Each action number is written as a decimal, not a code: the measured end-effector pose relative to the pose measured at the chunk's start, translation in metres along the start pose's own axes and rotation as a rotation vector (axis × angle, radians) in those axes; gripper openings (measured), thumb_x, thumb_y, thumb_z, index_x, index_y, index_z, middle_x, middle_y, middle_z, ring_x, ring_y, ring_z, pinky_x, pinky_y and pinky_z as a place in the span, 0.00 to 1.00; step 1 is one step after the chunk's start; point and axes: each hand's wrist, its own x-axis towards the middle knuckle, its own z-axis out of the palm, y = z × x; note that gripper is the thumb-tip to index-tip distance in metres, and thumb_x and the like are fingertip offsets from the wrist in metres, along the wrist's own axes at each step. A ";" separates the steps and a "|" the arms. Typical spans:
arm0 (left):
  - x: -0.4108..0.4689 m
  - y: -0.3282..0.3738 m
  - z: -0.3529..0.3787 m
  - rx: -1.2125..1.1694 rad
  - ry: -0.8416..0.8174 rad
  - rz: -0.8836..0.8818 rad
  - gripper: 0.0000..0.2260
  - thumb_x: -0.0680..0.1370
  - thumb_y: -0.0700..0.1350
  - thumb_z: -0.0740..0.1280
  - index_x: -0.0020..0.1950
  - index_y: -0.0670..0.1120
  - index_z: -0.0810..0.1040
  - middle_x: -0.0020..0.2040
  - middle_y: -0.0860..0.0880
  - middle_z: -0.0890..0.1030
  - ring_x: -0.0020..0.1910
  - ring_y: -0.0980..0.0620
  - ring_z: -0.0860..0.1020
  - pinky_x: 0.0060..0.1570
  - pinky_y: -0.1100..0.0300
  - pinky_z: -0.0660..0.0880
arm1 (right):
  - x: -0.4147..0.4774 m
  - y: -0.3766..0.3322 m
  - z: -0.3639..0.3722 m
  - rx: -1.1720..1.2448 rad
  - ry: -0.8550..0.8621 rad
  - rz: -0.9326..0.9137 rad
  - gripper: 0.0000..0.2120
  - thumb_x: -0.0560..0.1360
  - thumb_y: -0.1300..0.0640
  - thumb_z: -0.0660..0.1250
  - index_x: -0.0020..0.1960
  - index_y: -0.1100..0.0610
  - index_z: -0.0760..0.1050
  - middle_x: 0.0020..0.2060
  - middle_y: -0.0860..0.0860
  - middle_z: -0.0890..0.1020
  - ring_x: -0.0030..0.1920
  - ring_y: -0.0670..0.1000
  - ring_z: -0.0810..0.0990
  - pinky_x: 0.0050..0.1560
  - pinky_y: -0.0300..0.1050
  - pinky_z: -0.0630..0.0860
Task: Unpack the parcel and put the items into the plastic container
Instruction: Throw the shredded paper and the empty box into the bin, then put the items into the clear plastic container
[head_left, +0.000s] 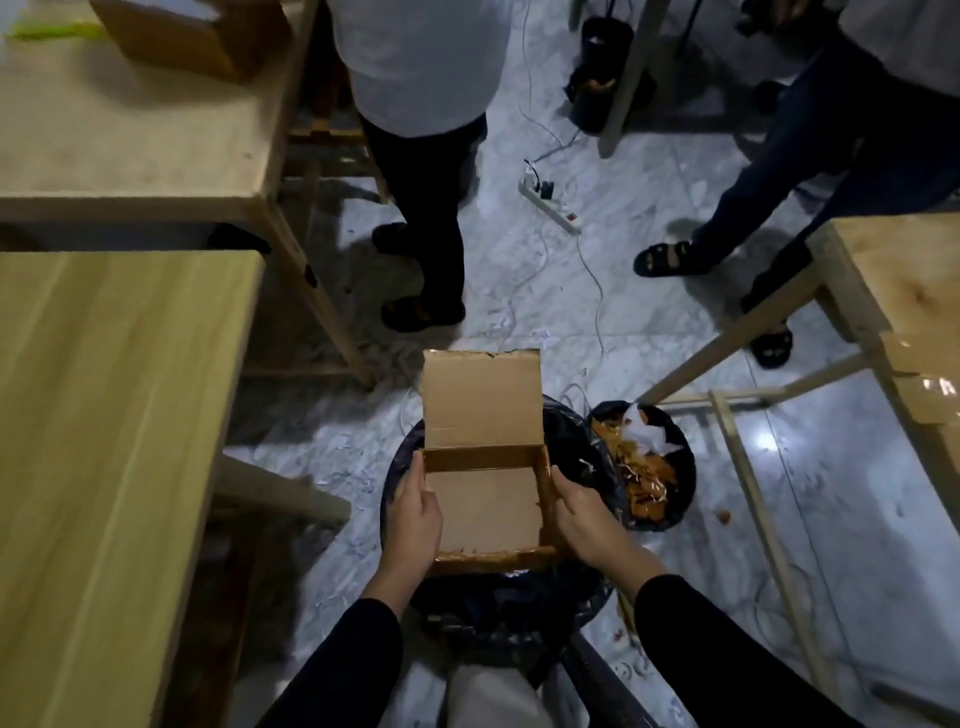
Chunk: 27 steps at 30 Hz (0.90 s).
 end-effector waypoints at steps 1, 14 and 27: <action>0.004 -0.004 0.002 0.038 -0.026 -0.014 0.23 0.82 0.43 0.53 0.77 0.48 0.53 0.76 0.49 0.60 0.74 0.50 0.59 0.72 0.52 0.60 | 0.006 0.005 0.003 -0.028 -0.026 -0.018 0.21 0.79 0.64 0.49 0.71 0.58 0.61 0.67 0.57 0.72 0.62 0.52 0.72 0.62 0.38 0.67; 0.008 0.001 -0.011 0.245 -0.145 0.007 0.23 0.82 0.48 0.53 0.76 0.45 0.54 0.77 0.47 0.56 0.76 0.50 0.53 0.74 0.56 0.53 | 0.021 0.000 0.012 -0.431 -0.062 -0.033 0.28 0.74 0.69 0.58 0.72 0.53 0.62 0.73 0.52 0.64 0.73 0.54 0.63 0.66 0.49 0.69; -0.082 0.036 -0.192 0.136 0.266 0.115 0.20 0.82 0.48 0.54 0.72 0.42 0.62 0.73 0.45 0.65 0.71 0.48 0.63 0.71 0.56 0.60 | -0.024 -0.200 0.025 -0.475 0.045 -0.372 0.24 0.75 0.65 0.57 0.71 0.59 0.63 0.72 0.56 0.66 0.72 0.54 0.64 0.69 0.47 0.65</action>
